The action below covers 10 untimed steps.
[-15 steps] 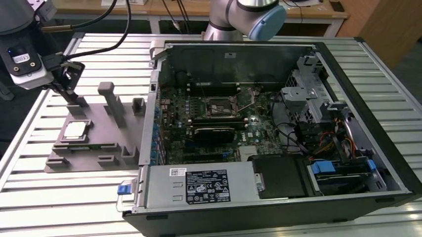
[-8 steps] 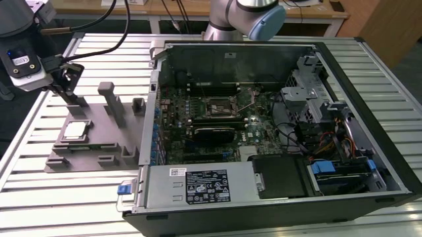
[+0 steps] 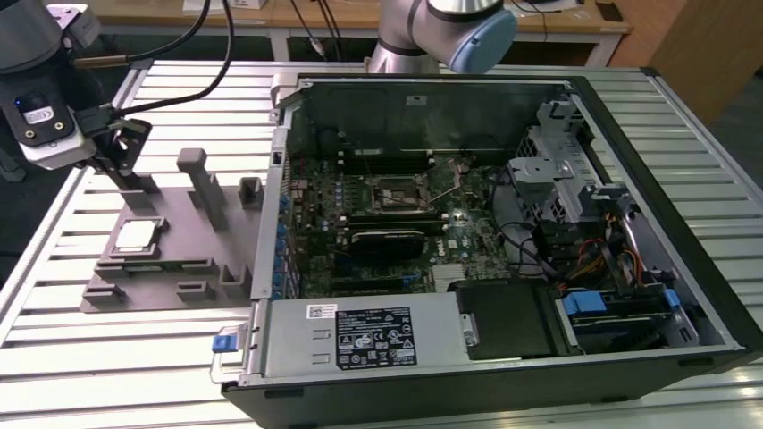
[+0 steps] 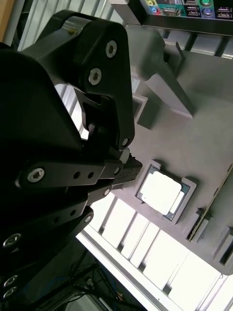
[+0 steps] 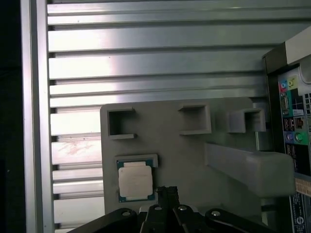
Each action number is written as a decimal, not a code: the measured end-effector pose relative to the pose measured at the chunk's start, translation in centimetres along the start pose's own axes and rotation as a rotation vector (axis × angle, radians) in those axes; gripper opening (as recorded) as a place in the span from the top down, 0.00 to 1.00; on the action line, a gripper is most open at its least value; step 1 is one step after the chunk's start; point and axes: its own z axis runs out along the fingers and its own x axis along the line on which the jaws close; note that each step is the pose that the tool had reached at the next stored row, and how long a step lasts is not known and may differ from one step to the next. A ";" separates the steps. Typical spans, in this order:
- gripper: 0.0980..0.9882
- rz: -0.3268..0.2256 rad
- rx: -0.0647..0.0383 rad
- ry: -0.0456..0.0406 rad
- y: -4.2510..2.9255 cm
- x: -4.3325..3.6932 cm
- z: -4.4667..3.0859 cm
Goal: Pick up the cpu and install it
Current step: 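Pick up the cpu and move it towards the insertion slot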
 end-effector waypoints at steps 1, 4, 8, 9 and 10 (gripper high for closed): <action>0.99 0.000 0.000 0.0000 -0.01 0.03 0.07; 0.99 0.000 0.000 -0.0001 -0.03 0.13 0.28; 0.99 0.000 0.000 0.0000 -0.05 0.27 0.55; 0.99 0.000 0.000 0.0000 -0.06 0.31 0.62; 0.99 0.000 0.000 0.0000 -0.07 0.35 0.69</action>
